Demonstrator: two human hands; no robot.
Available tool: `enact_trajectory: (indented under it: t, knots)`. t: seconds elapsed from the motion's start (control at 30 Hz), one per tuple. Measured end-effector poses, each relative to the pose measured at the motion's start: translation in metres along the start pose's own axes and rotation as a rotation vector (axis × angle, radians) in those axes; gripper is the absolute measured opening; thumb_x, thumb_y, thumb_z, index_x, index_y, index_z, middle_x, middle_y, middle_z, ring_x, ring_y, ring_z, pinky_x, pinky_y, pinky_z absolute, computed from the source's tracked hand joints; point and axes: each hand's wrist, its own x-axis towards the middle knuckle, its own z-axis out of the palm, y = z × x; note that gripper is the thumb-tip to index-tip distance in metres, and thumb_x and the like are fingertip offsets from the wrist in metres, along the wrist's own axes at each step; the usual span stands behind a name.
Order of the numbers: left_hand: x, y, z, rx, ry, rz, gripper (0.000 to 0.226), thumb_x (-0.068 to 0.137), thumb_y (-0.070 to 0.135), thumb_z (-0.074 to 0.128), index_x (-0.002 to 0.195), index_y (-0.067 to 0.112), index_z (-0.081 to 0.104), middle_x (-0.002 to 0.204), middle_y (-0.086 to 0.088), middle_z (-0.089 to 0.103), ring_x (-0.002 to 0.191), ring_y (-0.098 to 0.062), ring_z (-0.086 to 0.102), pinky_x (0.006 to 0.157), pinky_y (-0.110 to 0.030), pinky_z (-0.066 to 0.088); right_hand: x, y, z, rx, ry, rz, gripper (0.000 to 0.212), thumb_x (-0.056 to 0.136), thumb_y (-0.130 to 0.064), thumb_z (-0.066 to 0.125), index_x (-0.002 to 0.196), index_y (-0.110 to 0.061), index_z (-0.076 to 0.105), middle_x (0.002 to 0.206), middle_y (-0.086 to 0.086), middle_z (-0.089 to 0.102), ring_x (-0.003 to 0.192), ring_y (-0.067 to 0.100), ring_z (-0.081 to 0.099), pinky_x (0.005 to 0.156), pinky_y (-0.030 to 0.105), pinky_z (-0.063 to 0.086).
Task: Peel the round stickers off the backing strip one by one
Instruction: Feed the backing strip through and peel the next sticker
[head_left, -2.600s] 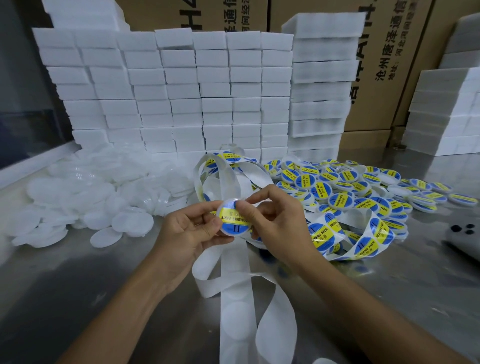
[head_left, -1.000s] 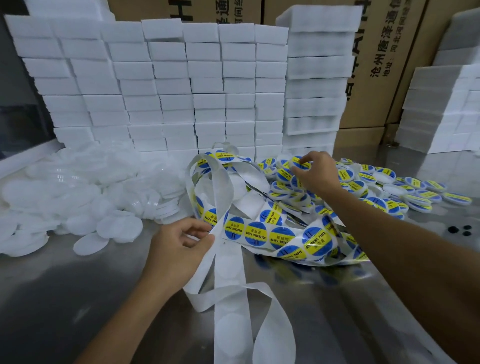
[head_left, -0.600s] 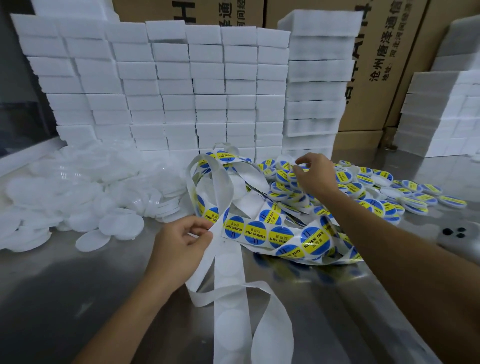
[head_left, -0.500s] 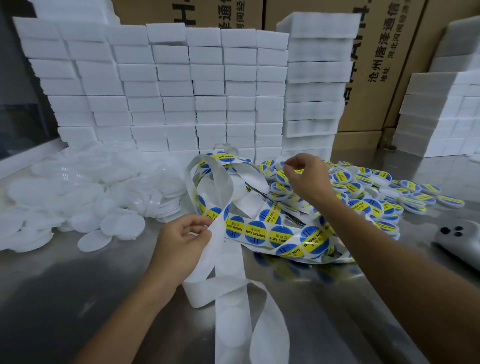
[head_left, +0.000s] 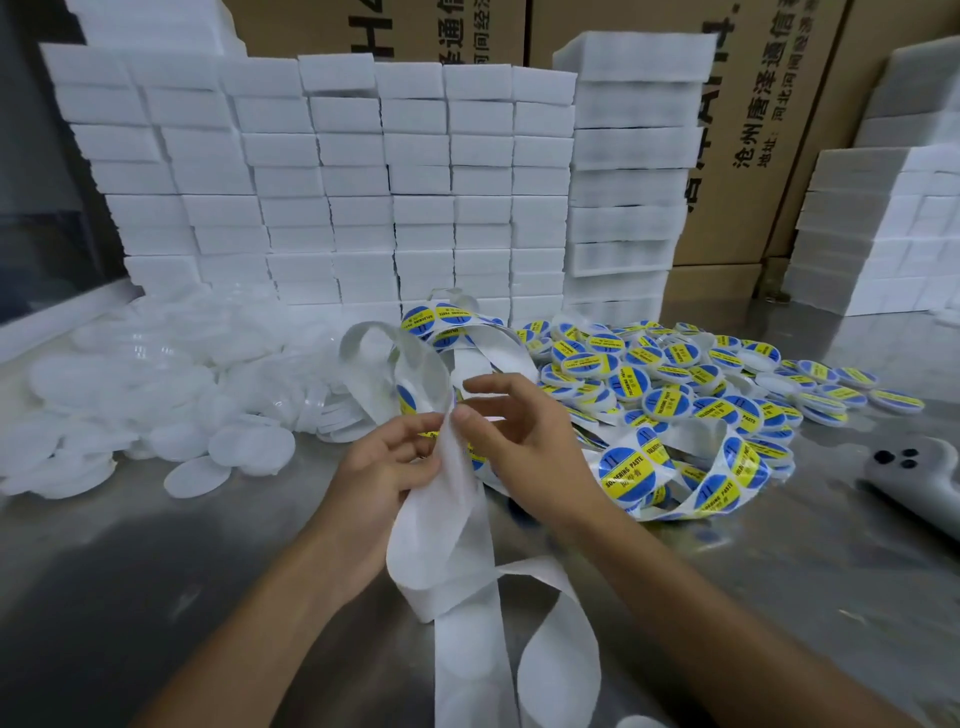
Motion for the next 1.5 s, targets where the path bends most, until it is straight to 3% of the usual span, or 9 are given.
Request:
enact_trajectory:
  t: [0.13, 0.27, 0.37, 0.6, 0.77, 0.87, 1.07, 1.23, 1.5]
  knots:
    - [-0.001, 0.001, 0.002, -0.004, -0.029, 0.018, 0.027, 0.085, 0.004, 0.060, 0.109, 0.012, 0.070, 0.106, -0.013, 0.073, 0.099, -0.025, 0.070, 0.080, -0.030, 0.056, -0.005, 0.008, -0.001, -0.110, -0.034, -0.019, 0.024, 0.086, -0.015, 0.075, 0.108, -0.020, 0.069, 0.109, -0.005, 0.070, 0.095, 0.011, 0.070, 0.081, 0.028, 0.058]
    - [-0.001, -0.001, 0.003, 0.020, 0.033, 0.046, 0.038, 0.068, 0.028, 0.074, 0.103, 0.012, 0.074, 0.105, -0.012, 0.074, 0.105, -0.025, 0.069, 0.094, -0.036, 0.050, -0.007, 0.016, -0.002, -0.377, 0.003, -0.261, 0.025, 0.083, -0.015, 0.078, 0.107, -0.019, 0.072, 0.108, -0.007, 0.068, 0.096, 0.006, 0.064, 0.077, 0.020, 0.053]
    - [-0.002, -0.002, 0.002, 0.043, 0.035, 0.055, 0.033, 0.063, 0.026, 0.077, 0.094, 0.017, 0.077, 0.101, -0.011, 0.075, 0.099, -0.022, 0.071, 0.089, -0.031, 0.054, -0.007, 0.019, -0.003, -0.474, 0.033, -0.362, 0.027, 0.080, -0.014, 0.079, 0.107, -0.016, 0.071, 0.103, -0.006, 0.069, 0.092, 0.005, 0.064, 0.078, 0.012, 0.048]
    - [-0.003, 0.002, -0.002, 0.045, 0.016, 0.081, 0.032, 0.060, 0.011, 0.077, 0.089, 0.023, 0.080, 0.087, -0.005, 0.072, 0.082, -0.012, 0.070, 0.070, -0.018, 0.055, -0.007, 0.021, 0.001, -0.378, 0.120, -0.338, 0.018, 0.078, -0.020, 0.083, 0.090, -0.011, 0.074, 0.083, -0.004, 0.072, 0.073, 0.006, 0.066, 0.069, 0.020, 0.054]
    - [-0.003, 0.001, -0.002, 0.112, 0.085, 0.055, 0.028, 0.086, -0.004, 0.064, 0.096, 0.019, 0.077, 0.102, -0.008, 0.075, 0.094, -0.022, 0.070, 0.083, -0.033, 0.053, -0.007, 0.020, -0.001, -0.418, 0.083, -0.374, 0.005, 0.084, -0.014, 0.076, 0.088, -0.011, 0.076, 0.085, -0.003, 0.071, 0.073, 0.006, 0.066, 0.070, 0.020, 0.053]
    - [-0.003, 0.002, 0.000, 0.136, 0.105, 0.055, 0.027, 0.088, -0.004, 0.062, 0.094, 0.018, 0.076, 0.099, -0.006, 0.076, 0.092, -0.020, 0.070, 0.083, -0.031, 0.053, -0.007, 0.019, -0.001, -0.519, 0.112, -0.489, 0.006, 0.083, -0.015, 0.078, 0.087, -0.011, 0.076, 0.085, -0.002, 0.070, 0.071, 0.004, 0.063, 0.069, 0.016, 0.050]
    - [-0.003, 0.002, 0.003, 0.139, 0.117, 0.048, 0.025, 0.088, -0.004, 0.061, 0.096, 0.013, 0.076, 0.100, -0.009, 0.076, 0.095, -0.023, 0.069, 0.089, -0.035, 0.053, -0.008, 0.019, 0.000, -0.660, 0.140, -0.588, 0.006, 0.086, -0.014, 0.073, 0.087, -0.008, 0.075, 0.086, 0.002, 0.070, 0.071, 0.013, 0.064, 0.064, 0.034, 0.054]
    - [-0.004, 0.003, 0.003, 0.155, 0.145, 0.020, 0.026, 0.090, -0.004, 0.059, 0.103, 0.012, 0.074, 0.104, -0.008, 0.075, 0.099, -0.026, 0.069, 0.093, -0.039, 0.052, -0.008, 0.014, -0.002, -0.519, 0.170, -0.409, 0.005, 0.085, -0.011, 0.070, 0.081, -0.012, 0.072, 0.076, -0.007, 0.068, 0.069, 0.005, 0.061, 0.065, 0.024, 0.051]
    - [0.001, 0.004, -0.006, 0.096, 0.257, -0.009, 0.030, 0.088, -0.001, 0.063, 0.109, 0.018, 0.073, 0.103, -0.003, 0.075, 0.091, -0.025, 0.070, 0.072, -0.032, 0.053, 0.004, 0.003, -0.019, -0.076, 0.287, 0.118, 0.010, 0.087, -0.017, 0.069, 0.077, -0.016, 0.074, 0.066, -0.008, 0.070, 0.059, -0.001, 0.060, 0.056, 0.013, 0.050]
